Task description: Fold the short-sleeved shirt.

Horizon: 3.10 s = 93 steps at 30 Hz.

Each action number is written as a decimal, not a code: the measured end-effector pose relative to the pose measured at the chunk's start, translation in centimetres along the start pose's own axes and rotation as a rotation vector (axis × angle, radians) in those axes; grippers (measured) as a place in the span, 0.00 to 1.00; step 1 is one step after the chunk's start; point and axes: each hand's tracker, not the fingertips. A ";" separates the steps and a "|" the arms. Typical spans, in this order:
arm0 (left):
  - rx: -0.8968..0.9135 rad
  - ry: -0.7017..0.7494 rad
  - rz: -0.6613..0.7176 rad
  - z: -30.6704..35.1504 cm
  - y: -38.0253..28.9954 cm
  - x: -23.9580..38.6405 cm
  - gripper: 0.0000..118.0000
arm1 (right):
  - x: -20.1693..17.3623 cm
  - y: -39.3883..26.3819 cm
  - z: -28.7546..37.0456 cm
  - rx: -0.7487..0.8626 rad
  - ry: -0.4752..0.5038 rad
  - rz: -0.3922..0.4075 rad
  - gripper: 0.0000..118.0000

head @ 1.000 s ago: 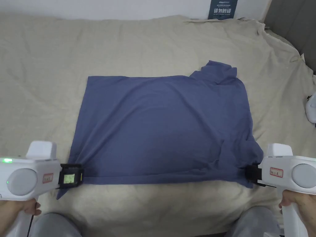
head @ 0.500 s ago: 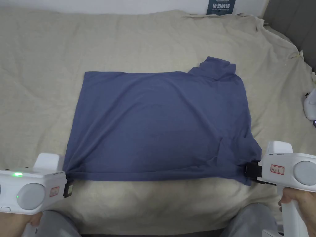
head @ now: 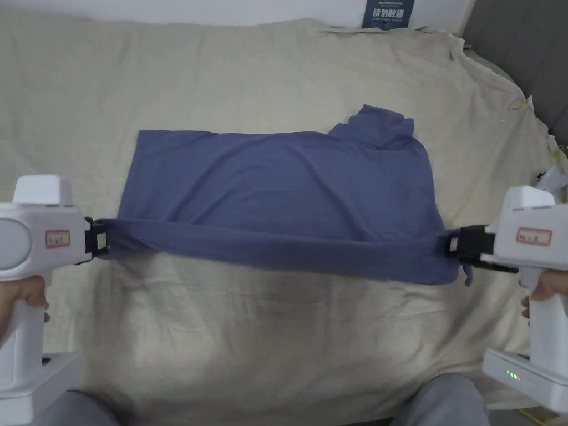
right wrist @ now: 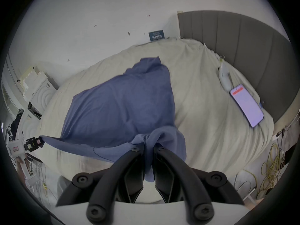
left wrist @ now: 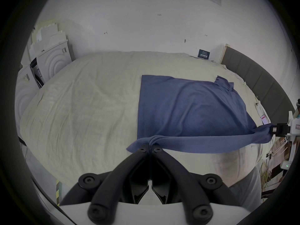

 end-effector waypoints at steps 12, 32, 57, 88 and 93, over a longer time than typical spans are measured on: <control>-0.029 0.124 -0.108 -9.7 5.7 2.1 0.00 | -4.8 9.1 -9.8 0.080 -0.226 0.153 0.07; -0.094 0.281 -0.136 -17.7 7.4 -0.1 0.92 | -3.5 11.4 -18.8 -0.040 -0.265 0.047 0.87; 0.423 0.072 -0.007 2.0 -2.2 4.5 0.42 | -5.0 -1.4 3.4 0.488 -0.073 0.180 0.63; 0.469 0.030 -0.034 2.8 -3.7 5.6 0.00 | -2.9 0.2 0.1 0.306 -0.107 0.111 0.01; 0.453 0.026 -0.035 2.1 -3.2 5.8 0.00 | -1.9 3.3 -4.5 0.075 -0.082 0.101 0.90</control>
